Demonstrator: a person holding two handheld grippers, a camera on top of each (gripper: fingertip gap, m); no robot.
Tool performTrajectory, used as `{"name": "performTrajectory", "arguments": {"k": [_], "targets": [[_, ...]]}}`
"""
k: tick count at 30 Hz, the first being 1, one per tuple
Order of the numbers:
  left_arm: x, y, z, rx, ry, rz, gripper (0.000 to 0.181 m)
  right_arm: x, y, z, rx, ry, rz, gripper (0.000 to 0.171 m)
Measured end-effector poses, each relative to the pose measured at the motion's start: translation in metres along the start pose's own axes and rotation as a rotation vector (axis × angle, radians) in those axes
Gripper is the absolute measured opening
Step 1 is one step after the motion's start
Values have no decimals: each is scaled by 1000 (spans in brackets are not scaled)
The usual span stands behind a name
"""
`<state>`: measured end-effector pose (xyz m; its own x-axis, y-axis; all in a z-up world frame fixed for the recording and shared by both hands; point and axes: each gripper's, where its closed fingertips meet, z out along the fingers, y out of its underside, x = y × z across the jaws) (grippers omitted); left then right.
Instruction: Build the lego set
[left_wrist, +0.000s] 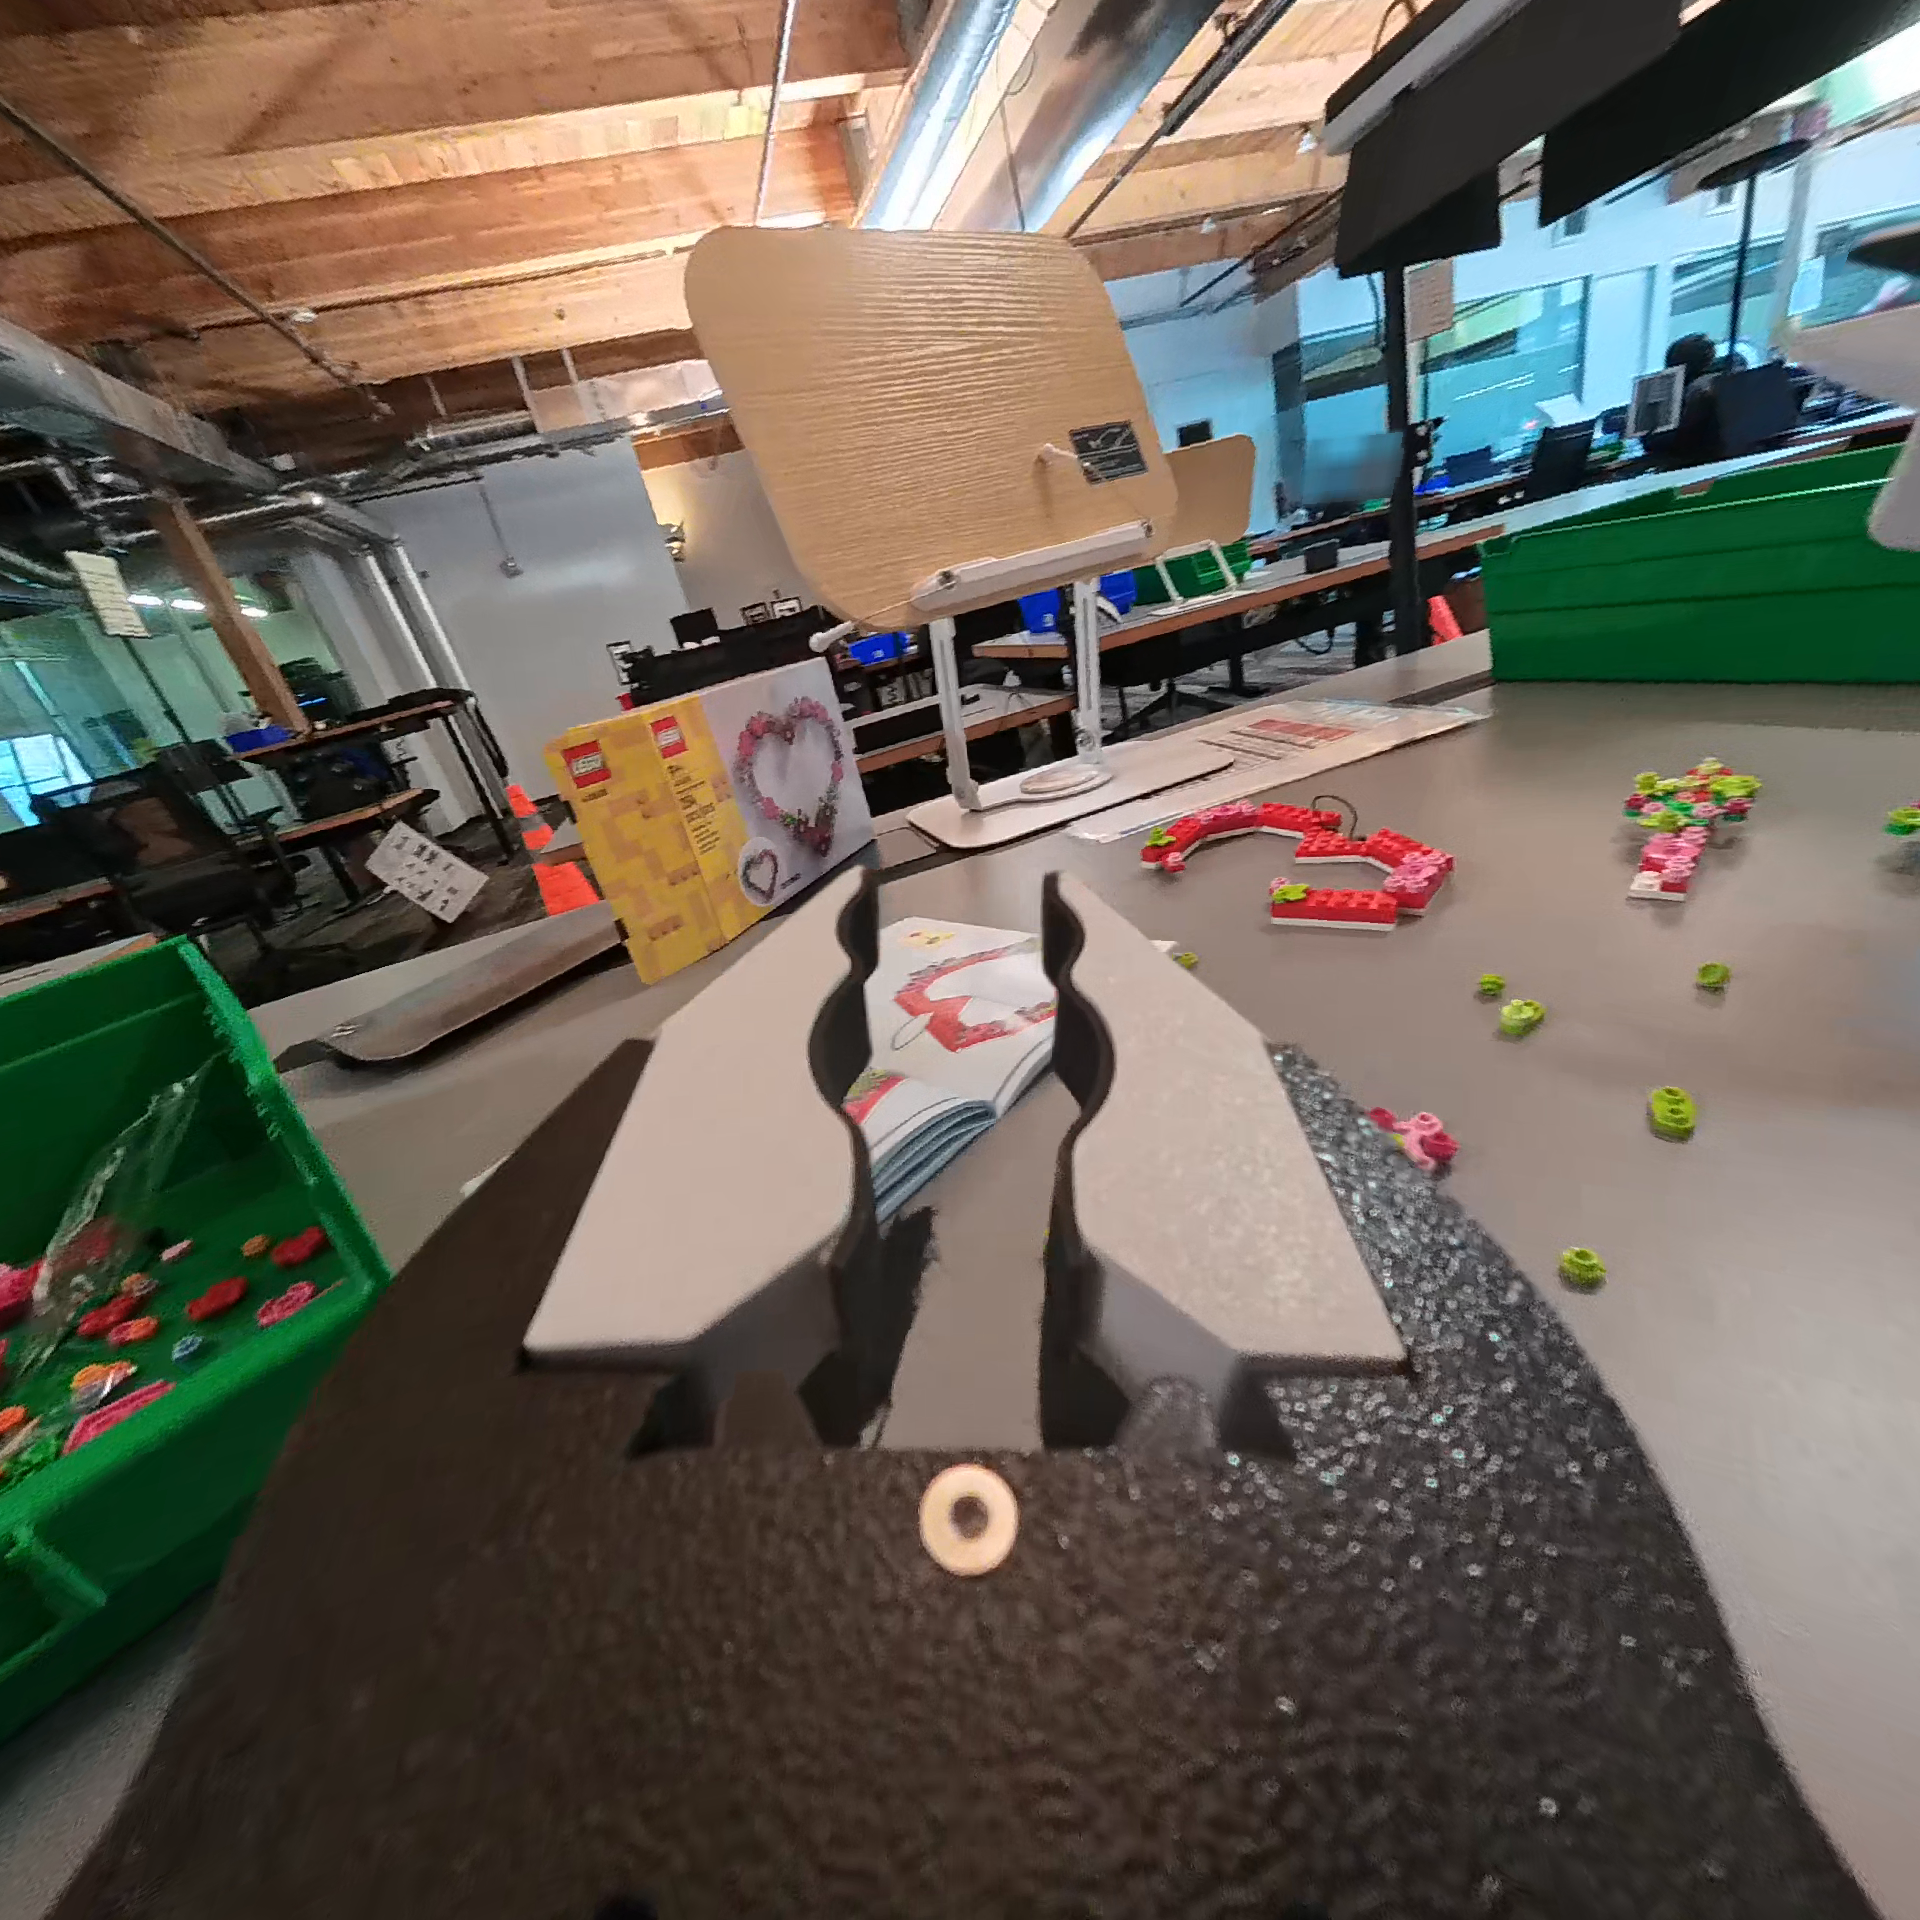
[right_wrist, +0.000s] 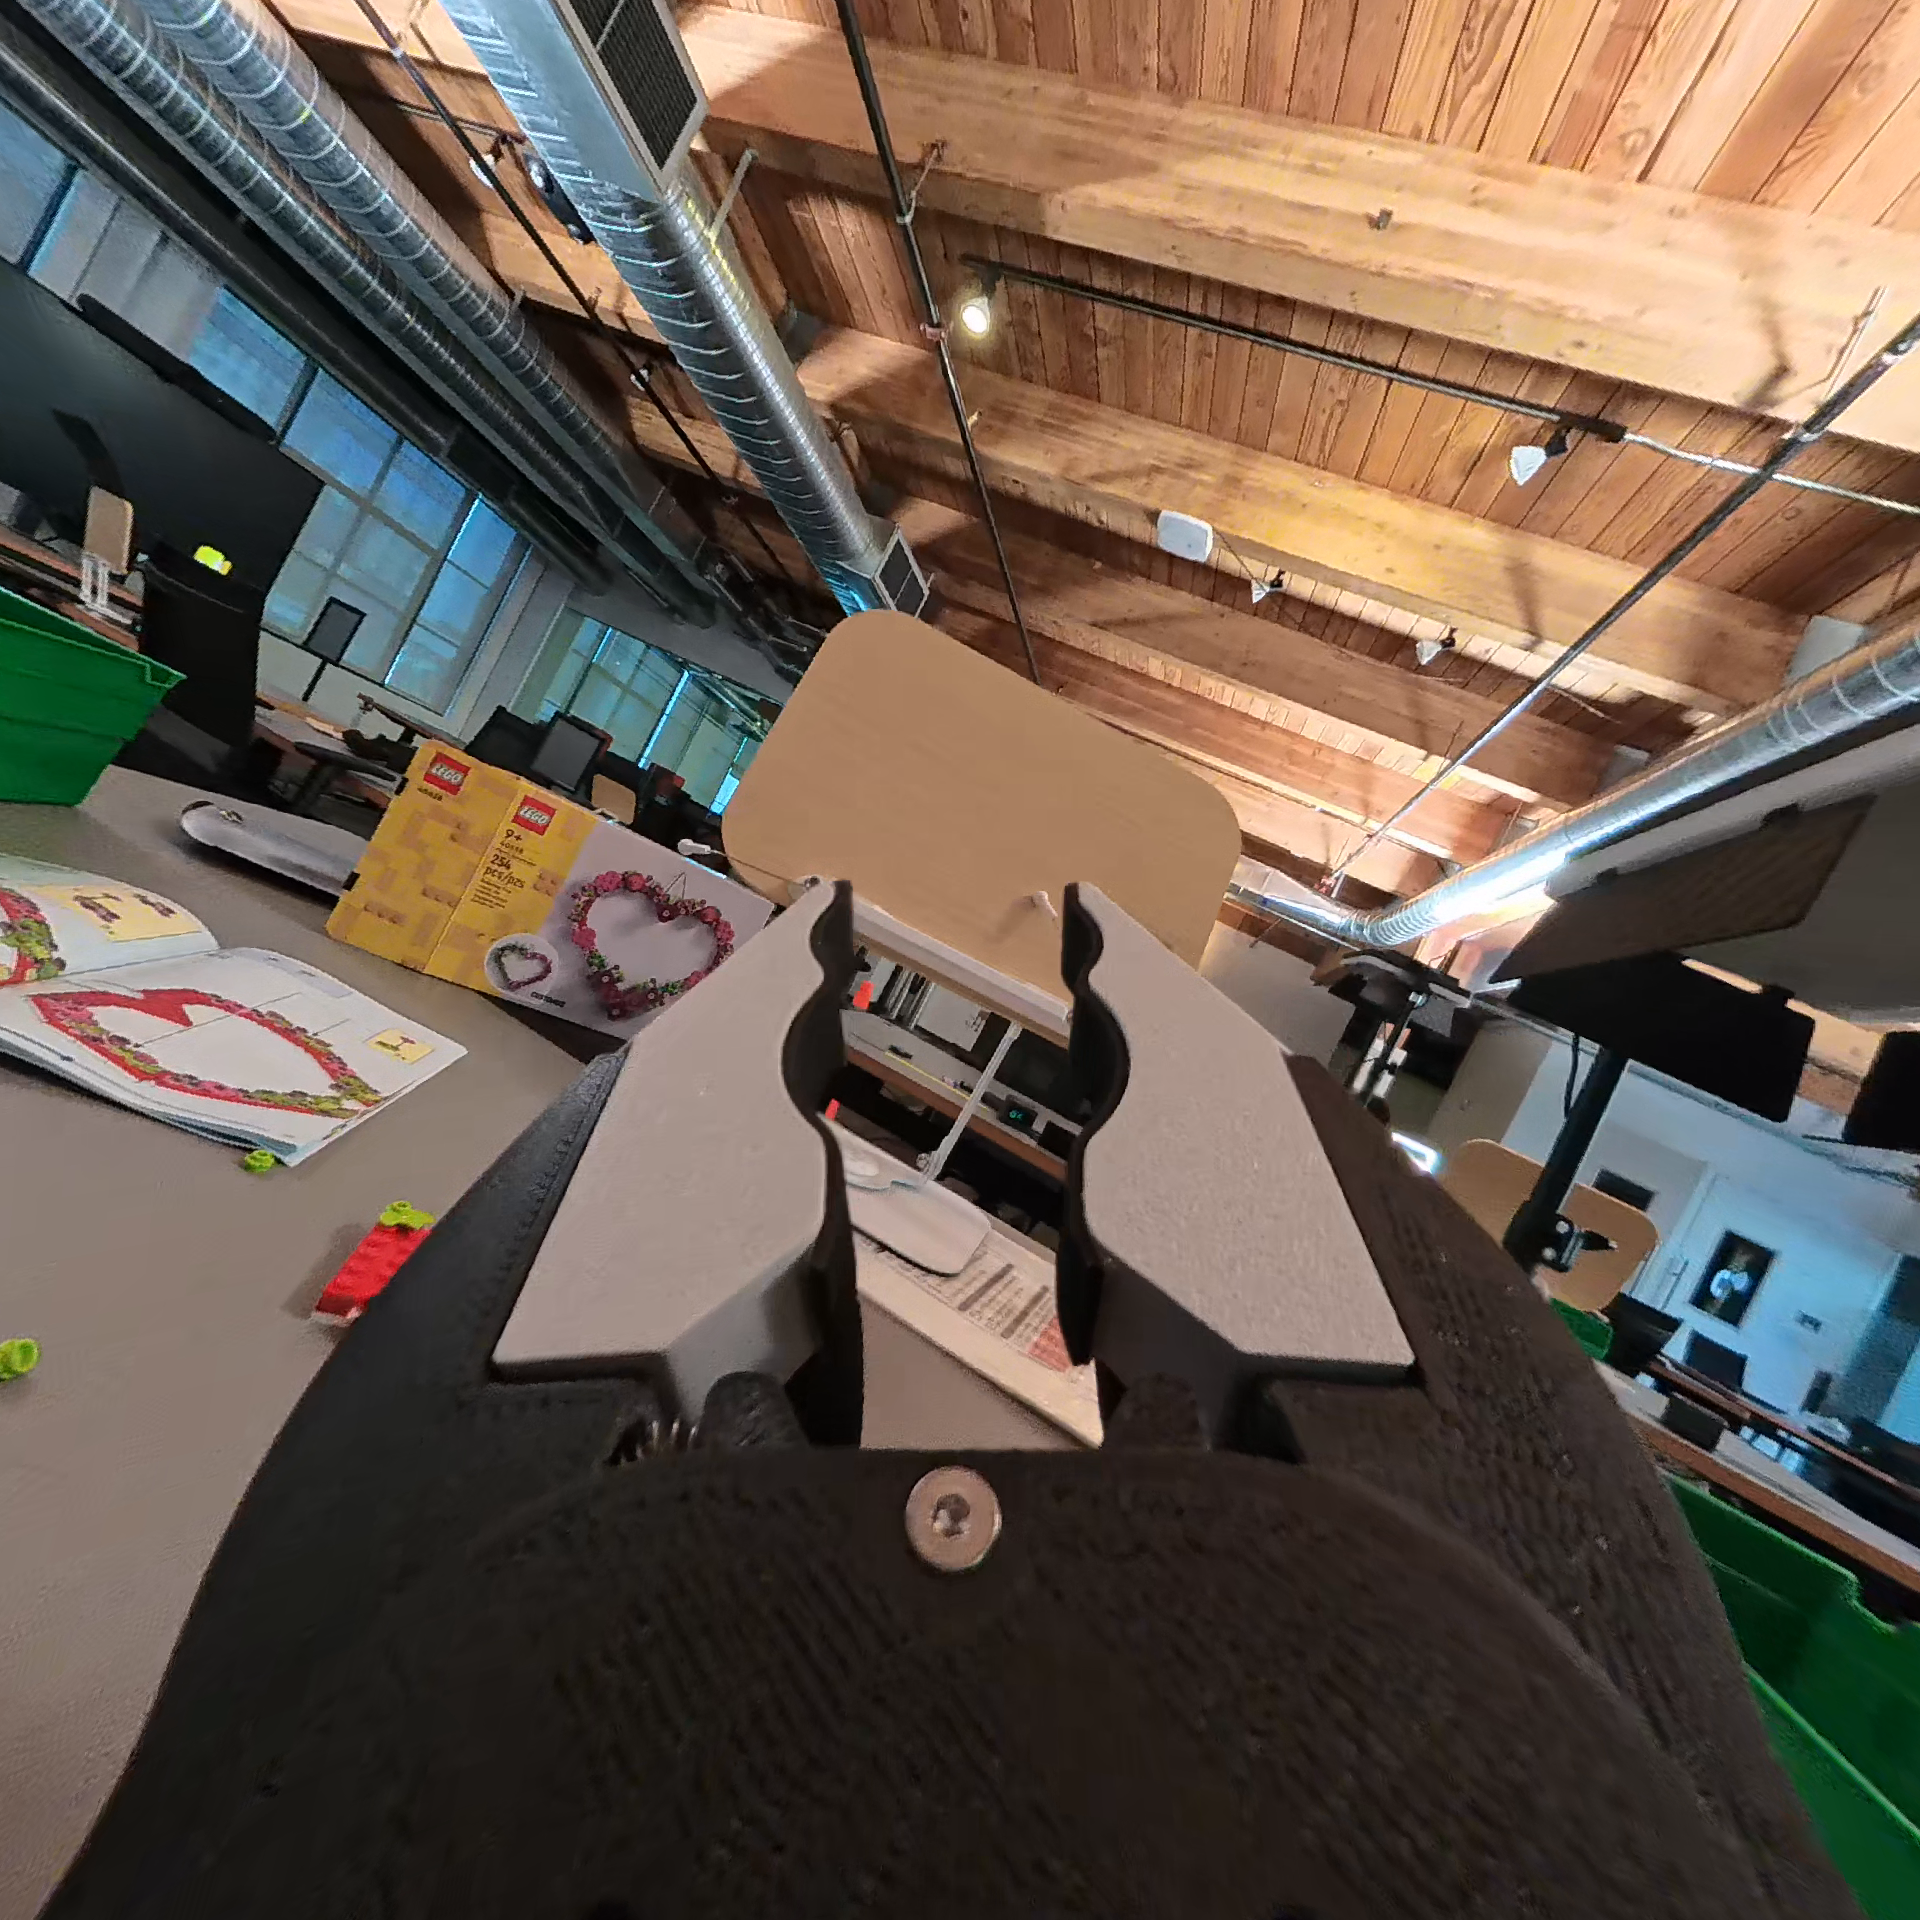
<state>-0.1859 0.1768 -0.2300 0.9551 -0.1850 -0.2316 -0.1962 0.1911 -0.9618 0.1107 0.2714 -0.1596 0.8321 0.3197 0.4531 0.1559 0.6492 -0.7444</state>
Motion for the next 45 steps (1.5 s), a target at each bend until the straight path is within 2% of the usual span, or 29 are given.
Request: {"name": "performTrajectory", "arguments": {"k": [7, 12, 15, 37, 41, 45], "targets": [[-35, 9, 9, -32, -147, -59, 27, -1, 8, 2, -40, -12, 24, 37], [-29, 7, 13, -14, -115, -53, 26, -4, 14, 3, -87, -25, 57, 36], [-29, 4, 7, -5, -130, -47, 19, -3, 13, 3, -91, -24, 62, 35], [-22, -2, 1, 35, -95, -60, 16, 4, 20, 3, -121, 13, 92, 29], [-21, -2, 1, 31, -89, -65, 16, 14, 21, 2, -132, 33, 42, 27], [-21, -2, 1, 36, -84, -74, 15, 18, 21, 1, -122, 49, 114, 27]]}}
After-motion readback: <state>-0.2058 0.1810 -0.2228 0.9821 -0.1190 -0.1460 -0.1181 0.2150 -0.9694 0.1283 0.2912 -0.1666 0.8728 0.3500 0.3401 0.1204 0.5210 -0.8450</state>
